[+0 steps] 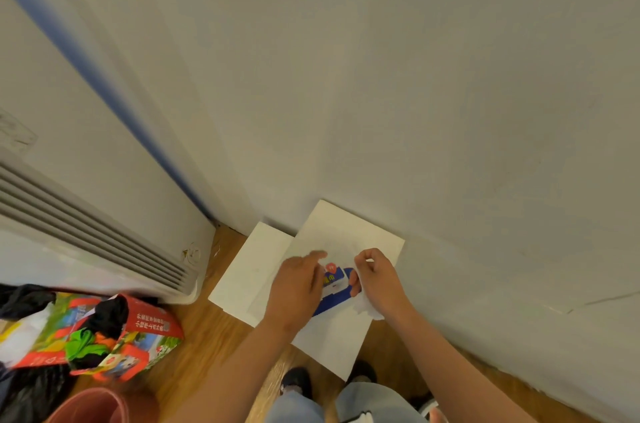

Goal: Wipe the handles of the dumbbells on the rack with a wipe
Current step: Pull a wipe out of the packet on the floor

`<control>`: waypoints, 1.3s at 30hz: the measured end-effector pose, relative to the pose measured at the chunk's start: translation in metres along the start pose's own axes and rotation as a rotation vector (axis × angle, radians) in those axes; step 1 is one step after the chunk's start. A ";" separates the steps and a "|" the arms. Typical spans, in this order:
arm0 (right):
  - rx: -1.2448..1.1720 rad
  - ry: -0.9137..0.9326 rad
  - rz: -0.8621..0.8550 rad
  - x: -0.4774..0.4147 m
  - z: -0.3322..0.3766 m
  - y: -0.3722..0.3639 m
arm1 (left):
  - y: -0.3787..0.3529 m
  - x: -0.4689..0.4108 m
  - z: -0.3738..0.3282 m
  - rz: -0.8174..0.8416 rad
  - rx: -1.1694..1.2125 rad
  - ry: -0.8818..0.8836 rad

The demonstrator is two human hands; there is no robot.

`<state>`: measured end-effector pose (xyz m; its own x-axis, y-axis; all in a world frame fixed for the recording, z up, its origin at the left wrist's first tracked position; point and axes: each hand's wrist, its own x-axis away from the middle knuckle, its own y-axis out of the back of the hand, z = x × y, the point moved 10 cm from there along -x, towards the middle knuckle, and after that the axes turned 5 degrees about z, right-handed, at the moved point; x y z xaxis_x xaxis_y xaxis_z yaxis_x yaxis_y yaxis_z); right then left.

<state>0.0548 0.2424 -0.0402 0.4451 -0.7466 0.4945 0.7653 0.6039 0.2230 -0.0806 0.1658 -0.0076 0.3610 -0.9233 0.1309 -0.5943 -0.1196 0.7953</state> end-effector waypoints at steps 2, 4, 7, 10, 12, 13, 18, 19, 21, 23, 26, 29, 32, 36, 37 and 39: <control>0.005 -0.015 -0.005 0.000 -0.001 0.001 | -0.023 0.006 0.001 0.119 -0.142 -0.040; 0.012 -0.023 -0.002 -0.001 -0.002 0.001 | -0.040 0.011 0.001 0.164 -0.300 -0.097; 0.008 -0.024 0.004 0.001 -0.001 0.001 | -0.056 0.019 0.001 0.237 -0.422 -0.115; -0.004 -0.015 -0.003 0.002 0.001 0.002 | -0.060 0.023 0.006 0.275 -0.462 -0.114; -0.028 -0.001 -0.017 0.003 0.006 0.004 | -0.054 0.023 0.004 0.243 -0.265 -0.089; -0.054 0.011 -0.022 0.004 0.010 0.005 | -0.047 0.023 0.000 0.204 -0.087 -0.050; -0.245 0.124 -0.057 0.011 0.043 0.020 | -0.034 0.022 -0.037 0.200 0.743 0.144; -0.265 0.148 -0.076 0.013 0.050 0.025 | -0.029 0.019 -0.043 0.196 0.765 0.143; -0.284 0.202 -0.114 0.017 0.064 0.033 | -0.019 0.009 -0.049 0.168 0.712 0.112; -0.254 0.234 -0.162 0.020 0.071 0.041 | -0.009 0.001 -0.051 0.129 0.650 0.077; -0.274 0.236 -0.191 0.026 0.074 0.046 | 0.010 -0.005 -0.057 0.094 0.663 0.037; -0.316 0.179 -0.108 0.033 0.075 0.031 | 0.030 -0.005 -0.054 0.061 0.766 0.031; -0.329 0.185 -0.032 0.041 0.082 0.011 | 0.051 -0.003 -0.046 0.041 0.829 0.027; -0.395 0.249 -0.049 0.049 0.098 -0.001 | 0.076 -0.001 -0.035 0.028 0.912 0.024; -0.393 0.259 -0.064 0.051 0.102 -0.003 | 0.081 -0.001 -0.034 0.020 0.923 0.019; -0.386 0.287 -0.107 0.054 0.111 -0.004 | 0.090 -0.002 -0.031 -0.006 0.911 0.009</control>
<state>0.0242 0.2306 0.0794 0.4229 -0.8786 0.2219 0.9061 0.4124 -0.0942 -0.1127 0.1681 0.0823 0.3693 -0.9193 0.1361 -0.9288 -0.3700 0.0215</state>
